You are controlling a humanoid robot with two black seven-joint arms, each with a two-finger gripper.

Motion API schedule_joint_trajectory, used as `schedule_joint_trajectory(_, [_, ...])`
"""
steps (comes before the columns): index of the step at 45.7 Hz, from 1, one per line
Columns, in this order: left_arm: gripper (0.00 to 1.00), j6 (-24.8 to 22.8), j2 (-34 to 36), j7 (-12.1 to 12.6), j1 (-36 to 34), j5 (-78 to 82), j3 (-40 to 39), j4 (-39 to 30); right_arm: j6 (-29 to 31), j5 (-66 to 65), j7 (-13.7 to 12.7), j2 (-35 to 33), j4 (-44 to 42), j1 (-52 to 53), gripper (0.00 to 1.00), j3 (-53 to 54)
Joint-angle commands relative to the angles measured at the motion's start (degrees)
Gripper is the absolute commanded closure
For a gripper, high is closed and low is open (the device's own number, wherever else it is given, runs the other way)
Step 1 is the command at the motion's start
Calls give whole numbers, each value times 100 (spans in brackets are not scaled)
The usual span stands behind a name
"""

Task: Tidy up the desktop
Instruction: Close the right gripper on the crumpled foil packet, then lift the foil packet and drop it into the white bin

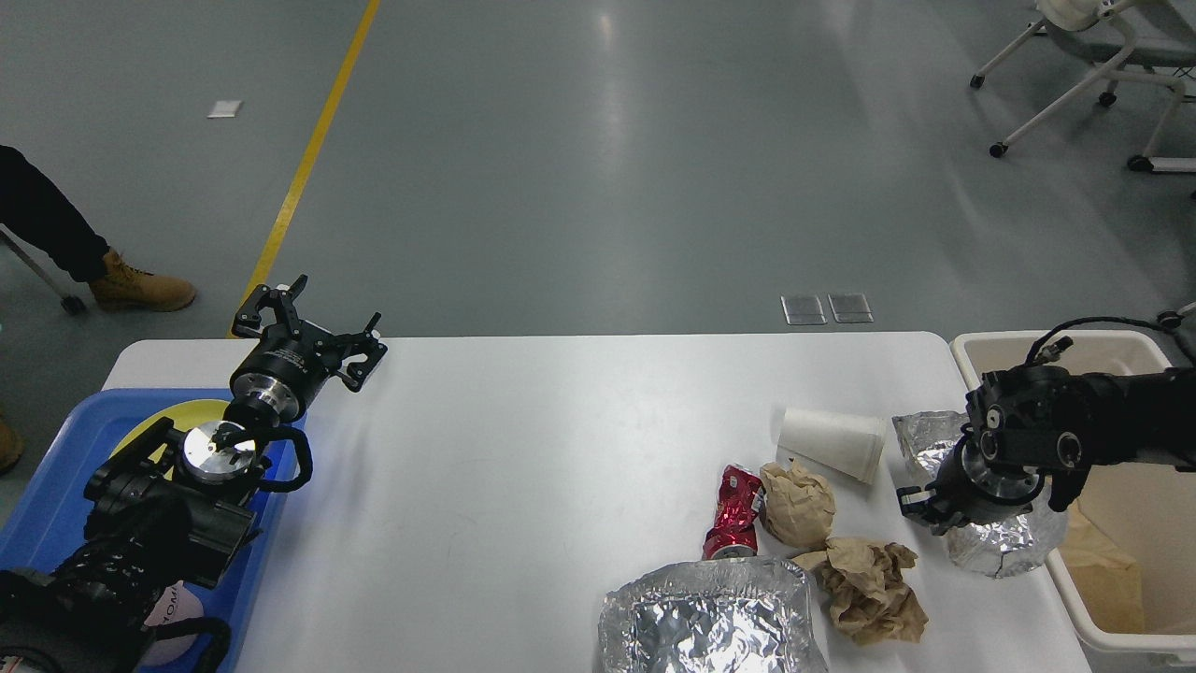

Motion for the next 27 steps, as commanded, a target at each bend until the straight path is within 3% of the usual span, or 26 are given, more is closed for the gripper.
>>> schedule_joint_trajectory(1, [4,0,0,0,0,0,0,0,520,-9,-1,-338,36,344,100,-18])
schedule_joint_trajectory(6, [4,0,0,0,0,0,0,0,1205,-9,8,-795,97,845,100,-71])
schedule_joint_trajectory(14, [4,0,0,0,0,0,0,0,2795,-18,16,-1507,343,2197,100,-325])
schedule_joint_trajectory(22, [4,0,0,0,0,0,0,0,2795,0,69,-1736,835,4245,100,-1019])
schedule_joint_trajectory(27, [4,0,0,0,0,0,0,0,2795,35,78,-1614,906,4967,100,-1117])
